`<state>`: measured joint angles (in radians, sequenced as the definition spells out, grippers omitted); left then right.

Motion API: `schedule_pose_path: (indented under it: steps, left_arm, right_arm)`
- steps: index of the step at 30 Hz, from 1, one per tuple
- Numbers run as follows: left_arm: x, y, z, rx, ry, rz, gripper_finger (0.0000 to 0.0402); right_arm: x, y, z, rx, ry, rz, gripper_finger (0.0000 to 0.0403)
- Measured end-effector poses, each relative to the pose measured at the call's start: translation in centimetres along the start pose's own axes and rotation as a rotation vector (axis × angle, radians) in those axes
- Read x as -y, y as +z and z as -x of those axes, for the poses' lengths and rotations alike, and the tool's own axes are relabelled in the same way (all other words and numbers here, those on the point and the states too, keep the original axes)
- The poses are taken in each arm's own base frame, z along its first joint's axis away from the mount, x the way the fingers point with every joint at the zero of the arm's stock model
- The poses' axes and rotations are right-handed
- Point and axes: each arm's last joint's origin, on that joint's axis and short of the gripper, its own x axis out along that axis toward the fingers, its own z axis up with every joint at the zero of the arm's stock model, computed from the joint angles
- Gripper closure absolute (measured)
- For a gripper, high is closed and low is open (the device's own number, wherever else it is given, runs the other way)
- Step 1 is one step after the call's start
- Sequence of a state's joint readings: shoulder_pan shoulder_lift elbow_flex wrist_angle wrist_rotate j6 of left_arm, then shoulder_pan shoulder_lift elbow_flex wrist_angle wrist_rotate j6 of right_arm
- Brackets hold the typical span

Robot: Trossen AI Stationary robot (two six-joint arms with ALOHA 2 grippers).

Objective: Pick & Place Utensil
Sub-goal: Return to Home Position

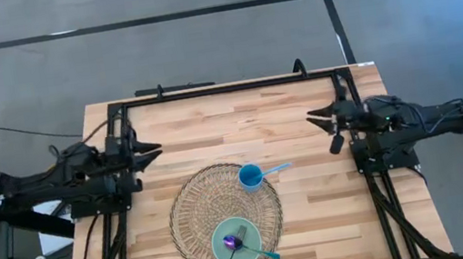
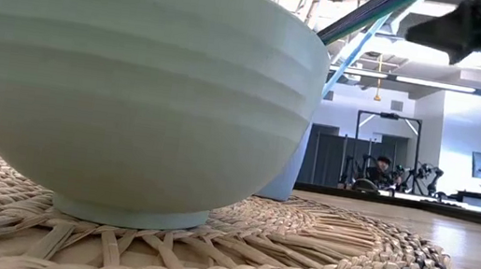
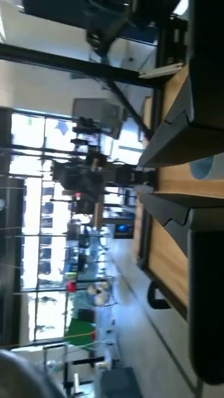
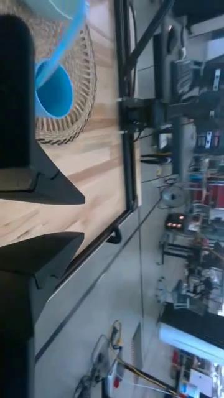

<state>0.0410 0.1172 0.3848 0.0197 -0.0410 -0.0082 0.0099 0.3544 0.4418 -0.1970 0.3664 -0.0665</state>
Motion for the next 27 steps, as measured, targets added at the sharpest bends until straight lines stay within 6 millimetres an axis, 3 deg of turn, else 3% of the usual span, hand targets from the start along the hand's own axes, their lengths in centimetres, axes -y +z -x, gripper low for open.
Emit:
schedule_pose_path:
  steps: [5, 10, 14, 21, 27]
  left_arm:
    - [-0.2, -0.1, 1.8, -0.009, 0.039, -0.001, 0.0323]
    - [-0.4, -1.4, 1.6, -0.117, 0.125, -0.016, 0.0323]
    - [-0.7, -2.6, 1.5, -0.147, 0.222, -0.012, 0.0323]
    - [-0.7, -6.6, 0.9, -0.155, 0.203, 0.053, 0.0323]
    - [-0.7, -8.5, 0.6, -0.116, 0.201, 0.034, 0.0323]
  right_arm:
    - [0.8, -1.7, 2.1, 0.054, -0.009, -0.077, 0.0328]
    - [1.1, -3.6, 3.5, 0.084, -0.004, -0.107, 0.0328]
    - [1.0, -4.1, 3.2, 0.041, -0.004, -0.118, 0.0328]
    - [0.8, -4.2, 3.1, 0.061, 0.021, -0.17, 0.0328]
    - [0.0, -6.5, 1.3, 0.14, 0.03, -0.185, 0.0328]
